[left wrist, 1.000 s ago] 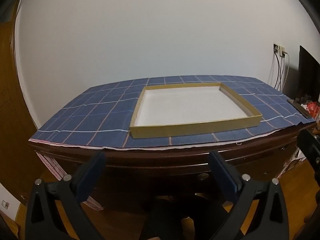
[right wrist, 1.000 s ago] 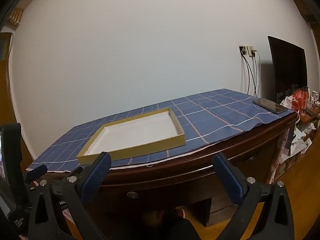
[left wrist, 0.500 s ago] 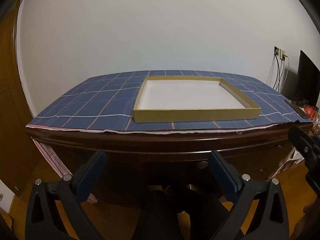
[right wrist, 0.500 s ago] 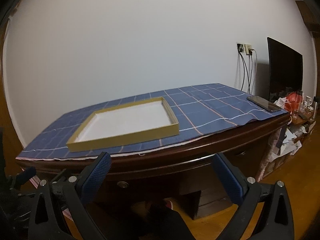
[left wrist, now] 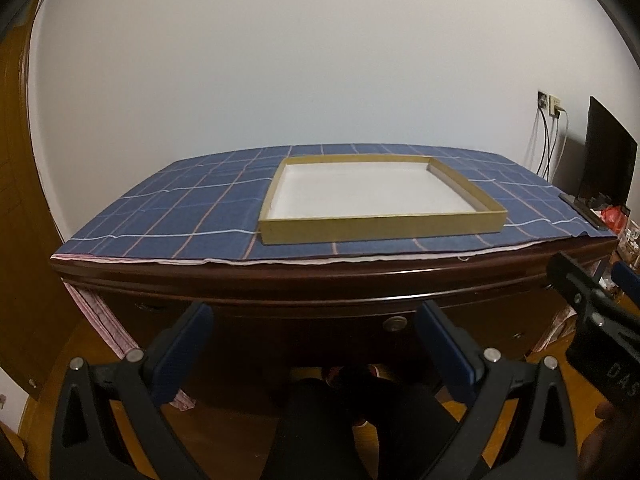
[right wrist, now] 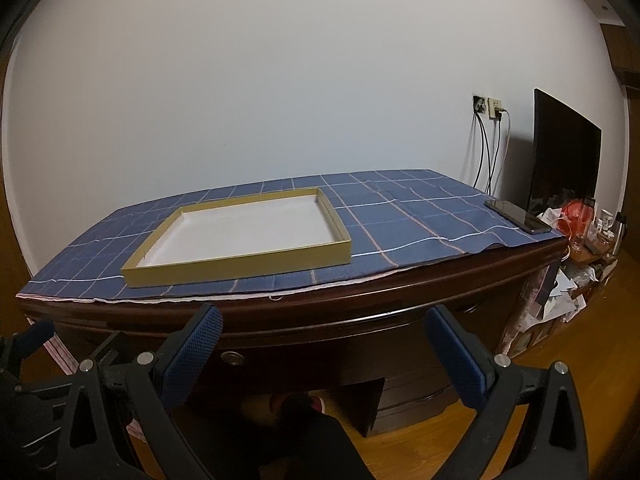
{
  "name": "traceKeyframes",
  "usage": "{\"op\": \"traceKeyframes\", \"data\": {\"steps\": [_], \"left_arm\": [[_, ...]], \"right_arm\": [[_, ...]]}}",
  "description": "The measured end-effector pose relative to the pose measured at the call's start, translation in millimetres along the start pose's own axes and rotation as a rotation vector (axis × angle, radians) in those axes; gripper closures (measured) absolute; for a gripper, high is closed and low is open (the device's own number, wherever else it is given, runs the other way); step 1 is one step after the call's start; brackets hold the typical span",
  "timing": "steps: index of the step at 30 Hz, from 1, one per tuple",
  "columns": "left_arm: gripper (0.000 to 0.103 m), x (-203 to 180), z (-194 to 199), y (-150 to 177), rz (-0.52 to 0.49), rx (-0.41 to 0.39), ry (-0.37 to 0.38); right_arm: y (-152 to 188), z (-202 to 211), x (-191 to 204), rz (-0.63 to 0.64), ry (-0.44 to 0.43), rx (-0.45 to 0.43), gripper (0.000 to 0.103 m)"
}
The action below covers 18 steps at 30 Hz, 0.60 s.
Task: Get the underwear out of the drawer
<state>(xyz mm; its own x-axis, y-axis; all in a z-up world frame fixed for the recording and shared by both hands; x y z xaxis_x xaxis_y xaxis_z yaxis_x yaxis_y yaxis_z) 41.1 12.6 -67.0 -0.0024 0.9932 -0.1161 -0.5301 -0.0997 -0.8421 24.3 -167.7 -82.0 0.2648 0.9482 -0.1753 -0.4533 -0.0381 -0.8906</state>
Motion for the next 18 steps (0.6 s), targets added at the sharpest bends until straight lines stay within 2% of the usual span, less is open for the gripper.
{"op": "traceKeyframes", "data": {"steps": [18], "left_arm": [[0.0, -3.0, 2.4, 1.9, 0.002, 0.003, 0.003]], "right_arm": [[2.0, 0.2, 0.8, 0.0, 0.01, 0.012, 0.0]]}}
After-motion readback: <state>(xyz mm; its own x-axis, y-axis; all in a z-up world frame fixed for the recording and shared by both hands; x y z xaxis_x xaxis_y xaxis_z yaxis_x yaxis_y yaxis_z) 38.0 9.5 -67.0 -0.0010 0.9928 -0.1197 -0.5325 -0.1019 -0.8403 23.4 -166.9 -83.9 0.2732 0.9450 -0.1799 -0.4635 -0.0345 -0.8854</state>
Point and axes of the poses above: each gripper's, at about its wrist camera, not at the fingertips, and z roughly against the way its jaws point, x to its left, y to its underside, the point moved 10 cm from there along -z, roughly the way its jaws point, and after that the axes turned 10 degrees about z, right-handed, at the moved point
